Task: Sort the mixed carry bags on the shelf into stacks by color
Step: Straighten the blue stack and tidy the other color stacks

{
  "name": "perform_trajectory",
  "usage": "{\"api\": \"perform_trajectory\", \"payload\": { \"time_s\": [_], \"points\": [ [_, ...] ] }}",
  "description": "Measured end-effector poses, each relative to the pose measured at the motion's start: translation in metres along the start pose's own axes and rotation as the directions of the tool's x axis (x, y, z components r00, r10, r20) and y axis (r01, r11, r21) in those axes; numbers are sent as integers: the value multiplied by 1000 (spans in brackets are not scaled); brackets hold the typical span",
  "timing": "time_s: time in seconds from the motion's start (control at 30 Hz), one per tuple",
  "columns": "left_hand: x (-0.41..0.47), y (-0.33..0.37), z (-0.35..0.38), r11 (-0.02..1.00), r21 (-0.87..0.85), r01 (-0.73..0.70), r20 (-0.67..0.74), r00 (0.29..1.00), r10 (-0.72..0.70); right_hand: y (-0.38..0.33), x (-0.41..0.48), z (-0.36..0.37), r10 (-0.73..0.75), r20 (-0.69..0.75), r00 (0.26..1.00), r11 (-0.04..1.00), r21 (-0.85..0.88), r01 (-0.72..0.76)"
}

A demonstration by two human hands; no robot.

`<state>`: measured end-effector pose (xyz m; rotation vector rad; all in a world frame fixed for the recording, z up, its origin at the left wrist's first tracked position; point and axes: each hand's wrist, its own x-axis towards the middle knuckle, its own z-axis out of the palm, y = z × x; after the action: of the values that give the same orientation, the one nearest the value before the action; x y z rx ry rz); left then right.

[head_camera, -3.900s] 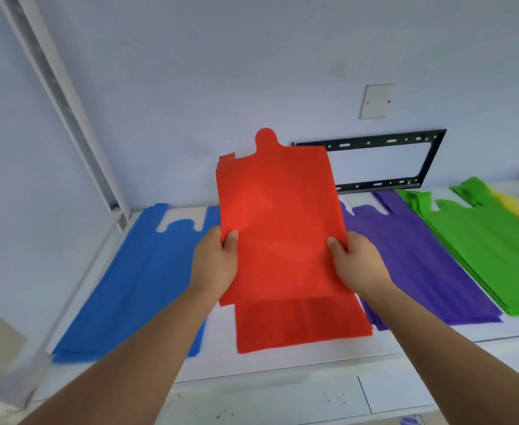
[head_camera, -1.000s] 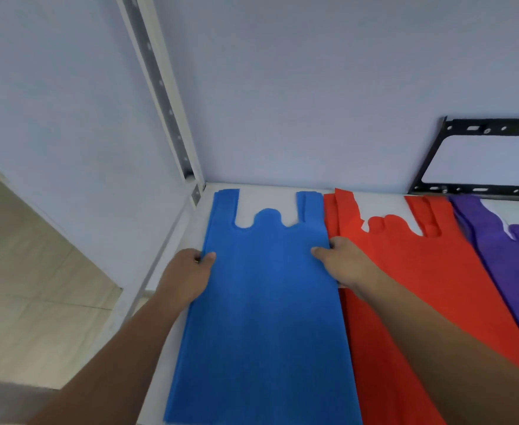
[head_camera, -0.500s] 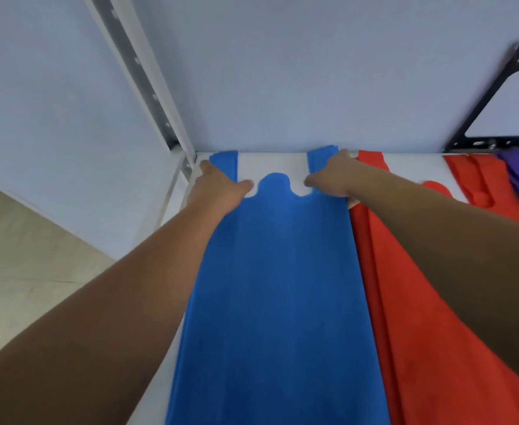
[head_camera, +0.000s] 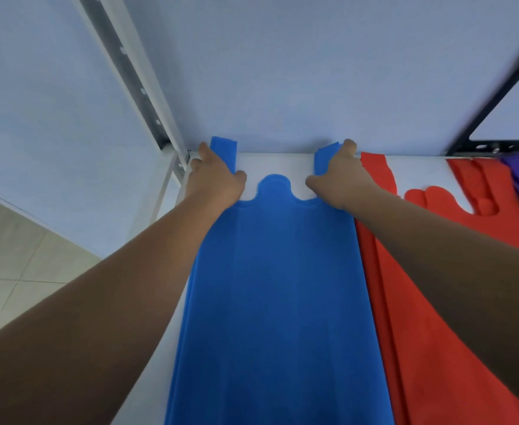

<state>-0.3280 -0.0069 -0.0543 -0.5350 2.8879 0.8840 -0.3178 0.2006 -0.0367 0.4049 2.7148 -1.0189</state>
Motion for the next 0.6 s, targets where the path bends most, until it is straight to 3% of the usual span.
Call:
{"api": "perform_trajectory", "payload": {
  "time_s": [0.23, 0.3, 0.5, 0.6],
  "points": [
    [-108, -38, 6, 995, -89, -52, 77, 995, 59, 20, -100, -12, -9, 91, 996, 941, 338, -23],
    [-150, -52, 11, 992, -20, -124, 89, 988, 125, 34, -124, -10, -2, 72, 997, 917, 399, -27],
    [-231, -82, 9, 893, 251, -373, 244, 917, 314, 76, -162, 10, -88, 98, 991, 949, 309, 54],
    [-246, -90, 13, 856, 295, -424, 265, 897, 353, 85, -177, 16, -115, 162, 980, 961, 269, 68]
  ]
}}
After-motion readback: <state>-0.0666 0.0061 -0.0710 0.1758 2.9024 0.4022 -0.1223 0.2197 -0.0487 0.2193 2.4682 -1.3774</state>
